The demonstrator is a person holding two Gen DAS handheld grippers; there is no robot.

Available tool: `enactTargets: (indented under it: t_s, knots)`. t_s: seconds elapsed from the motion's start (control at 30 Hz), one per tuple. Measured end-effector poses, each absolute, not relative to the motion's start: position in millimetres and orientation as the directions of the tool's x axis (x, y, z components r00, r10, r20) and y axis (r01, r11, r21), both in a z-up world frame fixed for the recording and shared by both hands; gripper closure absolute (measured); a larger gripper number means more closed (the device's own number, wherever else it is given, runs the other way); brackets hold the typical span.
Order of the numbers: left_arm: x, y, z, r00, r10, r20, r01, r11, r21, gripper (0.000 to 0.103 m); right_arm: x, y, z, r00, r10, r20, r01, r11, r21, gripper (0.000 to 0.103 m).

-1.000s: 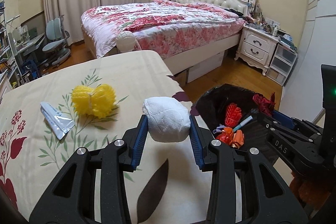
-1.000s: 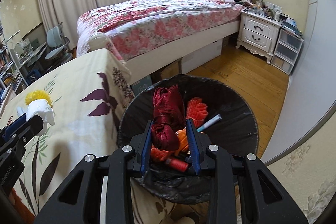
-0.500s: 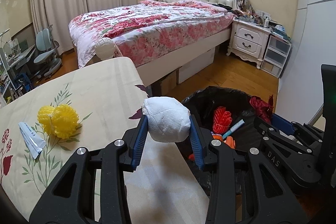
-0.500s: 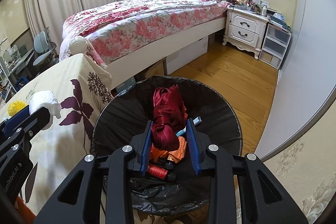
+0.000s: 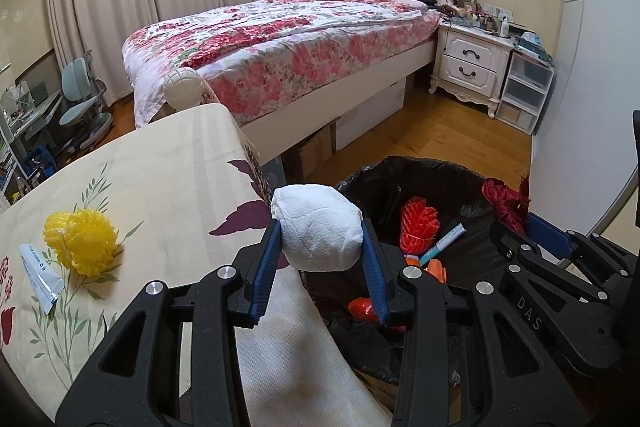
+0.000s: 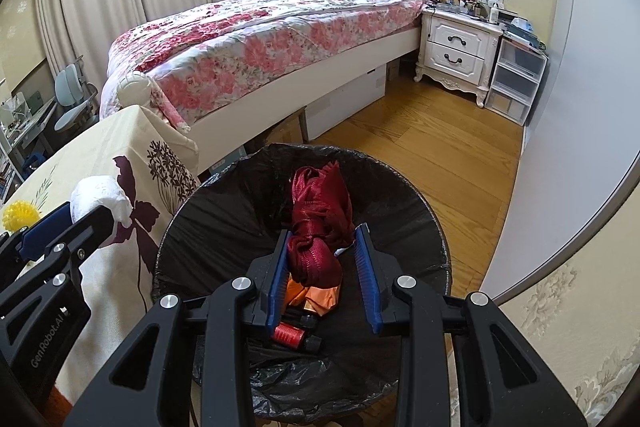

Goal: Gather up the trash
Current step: 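Open the left tool to drop the white ball while the right tool drops the red cloth, then move both open tools back over the toothpaste tube and yellow bundle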

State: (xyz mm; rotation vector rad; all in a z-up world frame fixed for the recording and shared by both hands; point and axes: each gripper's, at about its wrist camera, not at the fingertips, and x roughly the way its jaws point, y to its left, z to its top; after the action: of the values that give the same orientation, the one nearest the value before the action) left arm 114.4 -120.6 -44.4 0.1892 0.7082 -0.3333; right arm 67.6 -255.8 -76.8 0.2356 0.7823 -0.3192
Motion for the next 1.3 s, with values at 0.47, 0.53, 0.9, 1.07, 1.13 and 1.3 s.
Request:
enactTargets:
  t_s: [0.47, 0.53, 0.9, 1.07, 1.13, 1.3]
  knots:
    - [112.7, -119.3, -47.0, 0.714, -0.222, -0.664, 0.350, 0.935, 0.064, 0.034, 63.9, -259.8, -75.2, 0.661, -0.248, -0.708, 0.411, 0.909, 0.066, 0.050]
    - [112.4, -117.6, -46.0, 0.715, -0.222, -0.663, 0.345, 0.937, 0.059, 0.031, 62.5, -261.0, -74.2, 0.663, -0.258, -0.703, 0.419, 0.906, 0.064, 0.046]
    - [107.9, -96.6, -37.8, 0.746, -0.171, -0.644, 0.281, 0.957, 0.072, 0.017, 56.0, -258.6, -68.0, 0.668, -0.269, -0.694, 0.430, 0.900, 0.065, 0.030]
    - [102.9, -73.5, -38.0, 0.746, -0.136, -0.652, 0.239, 0.968, 0.072, 0.017, 55.1, -245.2, -64.0, 0.681, -0.241, -0.691, 0.399, 0.914, 0.074, 0.029]
    - [101.2, -64.2, -38.9, 0.744, -0.121, -0.658, 0.222, 0.972, 0.072, 0.017, 55.9, -237.7, -62.6, 0.687, -0.221, -0.692, 0.380, 0.921, 0.084, 0.029]
    - [96.9, -33.9, -40.5, 0.734, -0.078, -0.674, 0.166, 0.984, 0.067, 0.017, 59.2, -213.9, -59.8, 0.701, -0.174, -0.692, 0.322, 0.942, 0.089, 0.029]
